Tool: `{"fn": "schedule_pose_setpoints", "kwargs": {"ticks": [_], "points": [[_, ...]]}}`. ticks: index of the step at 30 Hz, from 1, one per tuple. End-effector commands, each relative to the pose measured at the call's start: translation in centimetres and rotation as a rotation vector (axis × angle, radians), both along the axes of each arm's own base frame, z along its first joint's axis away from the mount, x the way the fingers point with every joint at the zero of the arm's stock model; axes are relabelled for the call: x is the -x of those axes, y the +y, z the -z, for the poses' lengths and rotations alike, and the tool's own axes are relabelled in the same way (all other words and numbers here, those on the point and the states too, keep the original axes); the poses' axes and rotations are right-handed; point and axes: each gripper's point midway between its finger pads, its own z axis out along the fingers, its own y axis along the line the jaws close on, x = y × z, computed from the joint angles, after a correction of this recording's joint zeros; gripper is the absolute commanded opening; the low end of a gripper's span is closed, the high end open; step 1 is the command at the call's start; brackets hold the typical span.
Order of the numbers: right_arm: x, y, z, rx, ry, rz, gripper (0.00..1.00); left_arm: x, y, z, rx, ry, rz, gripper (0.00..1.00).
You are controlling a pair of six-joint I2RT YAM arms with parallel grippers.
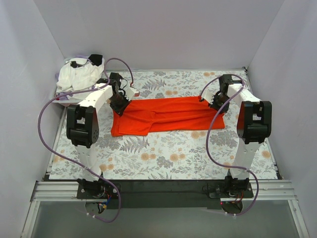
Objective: Fold and stack the t-shirts
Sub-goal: Fold the tshirt
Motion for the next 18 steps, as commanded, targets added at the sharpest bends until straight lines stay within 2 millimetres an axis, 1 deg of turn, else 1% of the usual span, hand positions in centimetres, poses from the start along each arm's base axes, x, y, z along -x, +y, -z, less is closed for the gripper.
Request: {"fn": "schedule_pose_setpoints", "kwargs": {"ticks": [1, 8, 12, 13, 18], "points": [[-0.3, -0.5, -0.4, 0.020, 0.008, -0.042, 0.01, -1.4, 0.0, -0.8, 0.008, -0.047, -0.007, 0.00], [-0.3, -0.5, -0.1, 0.015, 0.017, -0.030, 0.01, -1.5, -0.1, -0.3, 0.012, -0.038, -0.009, 0.00], [0.0, -0.5, 0.0, 0.017, 0.022, -0.029, 0.01, -1.9, -0.2, -0.4, 0.011, -0.047, -0.002, 0.00], [0.2, -0.4, 0.1, 0.016, 0.027, -0.027, 0.01, -2.2, -0.3, -0.7, 0.012, -0.055, -0.001, 0.00], [0.4, -0.3, -0.1, 0.008, 0.027, -0.018, 0.01, -2.7, -0.9, -1.0, 0.002, -0.067, 0.033, 0.00]]}}
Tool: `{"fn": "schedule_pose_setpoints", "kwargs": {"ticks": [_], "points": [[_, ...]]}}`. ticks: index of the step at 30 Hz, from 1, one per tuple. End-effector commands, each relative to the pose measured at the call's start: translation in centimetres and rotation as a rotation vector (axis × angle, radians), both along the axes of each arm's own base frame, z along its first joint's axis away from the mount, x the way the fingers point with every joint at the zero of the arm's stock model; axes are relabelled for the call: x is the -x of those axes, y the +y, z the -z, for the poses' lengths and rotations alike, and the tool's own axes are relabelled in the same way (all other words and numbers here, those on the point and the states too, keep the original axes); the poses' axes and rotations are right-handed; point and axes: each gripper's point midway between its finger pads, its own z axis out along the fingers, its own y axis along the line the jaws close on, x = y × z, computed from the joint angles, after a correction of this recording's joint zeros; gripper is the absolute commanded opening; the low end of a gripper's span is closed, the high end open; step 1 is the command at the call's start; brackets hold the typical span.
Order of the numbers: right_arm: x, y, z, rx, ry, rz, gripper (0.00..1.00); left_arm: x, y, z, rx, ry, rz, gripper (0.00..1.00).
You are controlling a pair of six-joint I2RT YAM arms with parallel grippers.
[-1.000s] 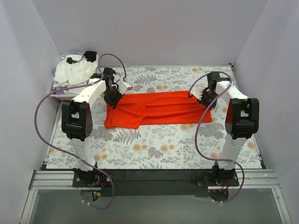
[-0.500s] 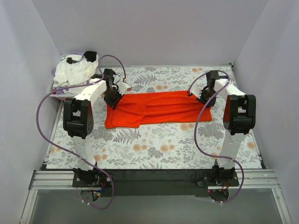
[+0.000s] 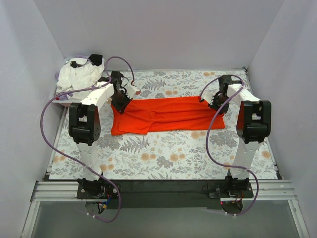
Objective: Fold and stack the t-shirts
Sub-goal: Fold the tshirt
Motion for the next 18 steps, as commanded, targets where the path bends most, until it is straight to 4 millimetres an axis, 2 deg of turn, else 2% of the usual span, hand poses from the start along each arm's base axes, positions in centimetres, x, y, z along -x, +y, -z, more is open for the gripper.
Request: {"fn": "schedule_pose_setpoints", "kwargs": {"ticks": [1, 18], "points": [[0.3, -0.3, -0.7, 0.008, 0.011, -0.019, 0.01, -1.4, -0.6, -1.4, -0.002, -0.063, 0.041, 0.00], [1.1, 0.3, -0.6, -0.004, 0.025, -0.003, 0.01, -2.9, -2.0, 0.0, -0.028, -0.086, 0.113, 0.00]]}}
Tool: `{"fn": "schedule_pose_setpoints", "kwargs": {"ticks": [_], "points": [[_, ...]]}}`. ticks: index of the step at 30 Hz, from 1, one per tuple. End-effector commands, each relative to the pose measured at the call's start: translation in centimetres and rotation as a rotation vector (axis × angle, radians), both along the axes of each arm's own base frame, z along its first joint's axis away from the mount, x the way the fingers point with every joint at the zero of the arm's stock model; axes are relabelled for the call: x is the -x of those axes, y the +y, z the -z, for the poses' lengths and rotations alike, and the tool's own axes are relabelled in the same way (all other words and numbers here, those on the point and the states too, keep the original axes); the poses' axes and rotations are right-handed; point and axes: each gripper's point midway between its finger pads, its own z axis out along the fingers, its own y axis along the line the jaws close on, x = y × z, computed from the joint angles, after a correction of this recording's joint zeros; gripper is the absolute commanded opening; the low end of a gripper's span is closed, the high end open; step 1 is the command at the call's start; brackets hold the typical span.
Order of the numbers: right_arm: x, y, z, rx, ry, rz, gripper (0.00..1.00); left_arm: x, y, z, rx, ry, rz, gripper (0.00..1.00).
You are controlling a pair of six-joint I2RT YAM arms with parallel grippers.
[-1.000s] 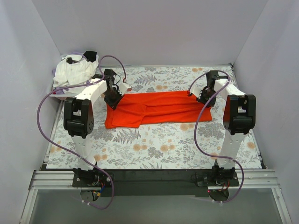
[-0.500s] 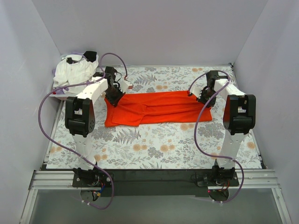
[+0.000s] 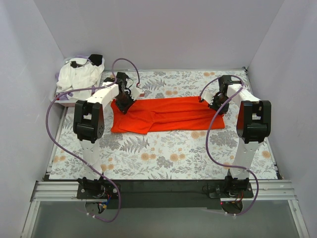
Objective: Fold and stack the t-shirts
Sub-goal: Fold the tshirt
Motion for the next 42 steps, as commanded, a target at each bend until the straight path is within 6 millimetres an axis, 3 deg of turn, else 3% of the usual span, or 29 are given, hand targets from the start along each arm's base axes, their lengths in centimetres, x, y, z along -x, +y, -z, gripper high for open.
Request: {"fn": "schedule_pose_setpoints", "kwargs": {"ticks": [1, 4, 5, 7, 8, 9, 10, 14, 17, 18, 21, 27, 36, 42], "points": [[0.8, 0.3, -0.8, -0.004, 0.013, -0.018, 0.01, -1.8, -0.4, -1.8, 0.001, -0.083, 0.026, 0.01], [0.9, 0.3, -1.2, -0.004, 0.017, 0.014, 0.21, -1.9, -0.4, -3.0, 0.027, -0.097, -0.005, 0.18], [1.1, 0.2, -1.6, -0.010, 0.019, 0.024, 0.37, -1.9, -0.5, -3.6, 0.050, -0.097, -0.020, 0.23], [1.4, -0.1, -2.5, -0.035, 0.017, 0.069, 0.57, -1.5, 0.5, -5.6, 0.099, -0.080, -0.093, 0.33], [1.1, -0.5, -3.6, -0.062, -0.005, 0.100, 0.72, -0.4, 0.4, -6.1, 0.143, -0.034, -0.108, 0.35], [1.1, -0.2, -4.0, -0.081, -0.006, 0.112, 0.74, -0.1, 1.5, -6.6, 0.161, -0.025, -0.138, 0.37], [1.8, -1.1, -4.6, -0.105, 0.021, 0.181, 0.74, 0.5, 1.8, -7.8, 0.200, -0.019, -0.209, 0.39], [3.5, -1.4, -6.4, -0.251, 0.107, 0.373, 0.73, 4.3, 3.6, -7.6, 0.279, 0.087, -0.353, 0.43], [4.5, -1.4, -6.2, -0.331, 0.170, 0.512, 0.69, 6.1, 4.0, -7.3, 0.314, 0.108, -0.417, 0.44], [4.7, -1.3, -5.9, -0.347, 0.192, 0.539, 0.68, 6.5, 5.5, -6.4, 0.319, 0.117, -0.471, 0.44], [4.9, -0.8, -5.3, -0.402, 0.255, 0.641, 0.62, 7.6, 5.7, -5.3, 0.327, 0.150, -0.515, 0.44], [4.5, 0.1, -3.7, -0.473, 0.345, 0.748, 0.55, 7.5, 6.2, -3.6, 0.327, 0.190, -0.589, 0.44], [4.5, -0.4, -1.3, -0.429, 0.372, 0.782, 0.51, 7.7, 6.1, -2.2, 0.328, 0.221, -0.611, 0.45], [5.9, -0.4, -0.4, -0.413, 0.415, 0.798, 0.45, 8.5, 6.1, -1.3, 0.320, 0.242, -0.611, 0.46]]}}
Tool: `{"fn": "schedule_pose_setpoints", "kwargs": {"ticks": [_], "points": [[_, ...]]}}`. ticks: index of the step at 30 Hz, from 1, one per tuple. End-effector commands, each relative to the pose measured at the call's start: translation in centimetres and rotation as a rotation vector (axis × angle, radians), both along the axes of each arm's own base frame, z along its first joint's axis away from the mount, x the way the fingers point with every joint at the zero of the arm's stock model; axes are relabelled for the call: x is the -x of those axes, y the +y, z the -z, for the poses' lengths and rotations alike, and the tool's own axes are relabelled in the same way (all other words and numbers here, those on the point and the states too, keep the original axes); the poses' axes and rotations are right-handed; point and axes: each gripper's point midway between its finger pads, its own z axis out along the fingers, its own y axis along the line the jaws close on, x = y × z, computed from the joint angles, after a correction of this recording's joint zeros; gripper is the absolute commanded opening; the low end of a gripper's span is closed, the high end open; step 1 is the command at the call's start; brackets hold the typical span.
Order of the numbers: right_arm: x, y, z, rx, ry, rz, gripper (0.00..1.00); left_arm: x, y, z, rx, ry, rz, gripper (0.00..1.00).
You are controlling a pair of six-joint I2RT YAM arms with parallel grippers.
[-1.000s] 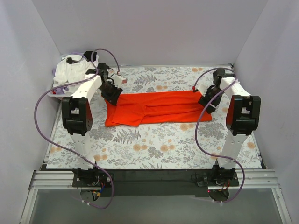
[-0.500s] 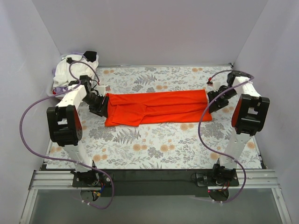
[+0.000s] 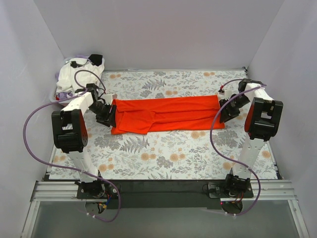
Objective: Fold and stack the t-shirts
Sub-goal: Fold the tshirt
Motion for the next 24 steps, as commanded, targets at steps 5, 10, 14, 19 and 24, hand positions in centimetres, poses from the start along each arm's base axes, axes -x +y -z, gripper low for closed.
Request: {"fn": "schedule_pose_setpoints", "kwargs": {"ticks": [5, 10, 14, 19, 24], "points": [[2.2, 0.5, 0.9, -0.029, 0.065, 0.019, 0.43, 0.5, -0.4, 0.3, 0.035, -0.020, 0.011, 0.47], [2.2, 0.3, 0.9, -0.023, 0.061, 0.027, 0.43, 0.9, -0.6, 0.5, 0.048, -0.011, 0.023, 0.47], [1.5, -0.1, -0.1, -0.025, 0.024, 0.034, 0.43, 0.6, -0.7, 0.3, 0.051, -0.019, 0.025, 0.47], [0.3, -1.2, -1.1, -0.013, -0.018, 0.066, 0.43, 0.4, -0.7, 0.0, 0.045, -0.026, 0.027, 0.47], [0.4, -1.2, -0.3, -0.031, 0.009, 0.078, 0.45, 0.7, -1.1, 0.2, 0.049, -0.016, 0.048, 0.47]]}}
